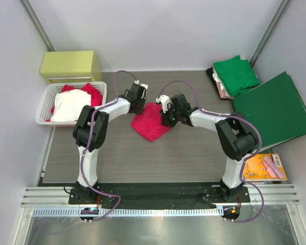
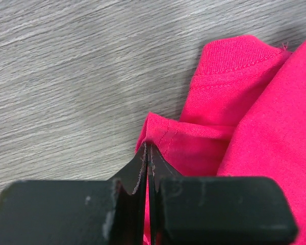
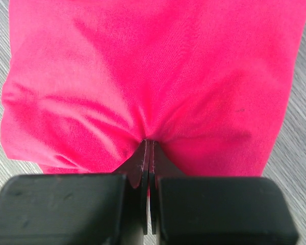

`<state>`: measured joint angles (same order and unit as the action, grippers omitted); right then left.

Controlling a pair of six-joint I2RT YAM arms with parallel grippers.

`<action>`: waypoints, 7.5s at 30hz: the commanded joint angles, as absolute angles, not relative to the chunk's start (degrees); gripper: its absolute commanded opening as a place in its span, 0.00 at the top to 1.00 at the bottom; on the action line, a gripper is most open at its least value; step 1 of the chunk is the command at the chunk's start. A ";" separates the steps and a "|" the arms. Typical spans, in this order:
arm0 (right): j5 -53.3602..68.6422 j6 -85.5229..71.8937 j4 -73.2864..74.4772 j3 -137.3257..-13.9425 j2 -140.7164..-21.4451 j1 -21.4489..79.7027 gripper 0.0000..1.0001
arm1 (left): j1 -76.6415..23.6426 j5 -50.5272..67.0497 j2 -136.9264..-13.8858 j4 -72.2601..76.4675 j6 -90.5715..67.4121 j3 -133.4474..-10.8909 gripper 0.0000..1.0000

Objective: Fold and stack the t-shirts
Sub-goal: Smooth out wrinkles on the folded tshirt, then put the neatly folded tshirt into the corner of the board with both arms

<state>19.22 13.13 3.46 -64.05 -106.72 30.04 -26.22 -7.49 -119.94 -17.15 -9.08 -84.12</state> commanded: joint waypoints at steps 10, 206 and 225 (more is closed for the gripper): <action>15.38 16.08 2.90 -60.12 -92.30 30.15 0.49 | -23.47 -8.88 -111.82 -16.52 -6.15 -82.44 1.00; 1.14 6.23 36.21 -121.12 -142.40 -8.53 0.00 | -5.89 -7.74 -70.75 -20.66 10.28 -55.55 0.08; 12.13 13.18 36.12 -96.32 -122.61 -2.64 0.00 | -5.98 -6.94 -69.61 -20.66 9.76 -55.55 0.08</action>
<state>5.15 12.78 25.36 -98.52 -121.71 -4.45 -6.24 -7.60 -70.65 -21.43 9.50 -55.27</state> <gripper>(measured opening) 0.996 0.921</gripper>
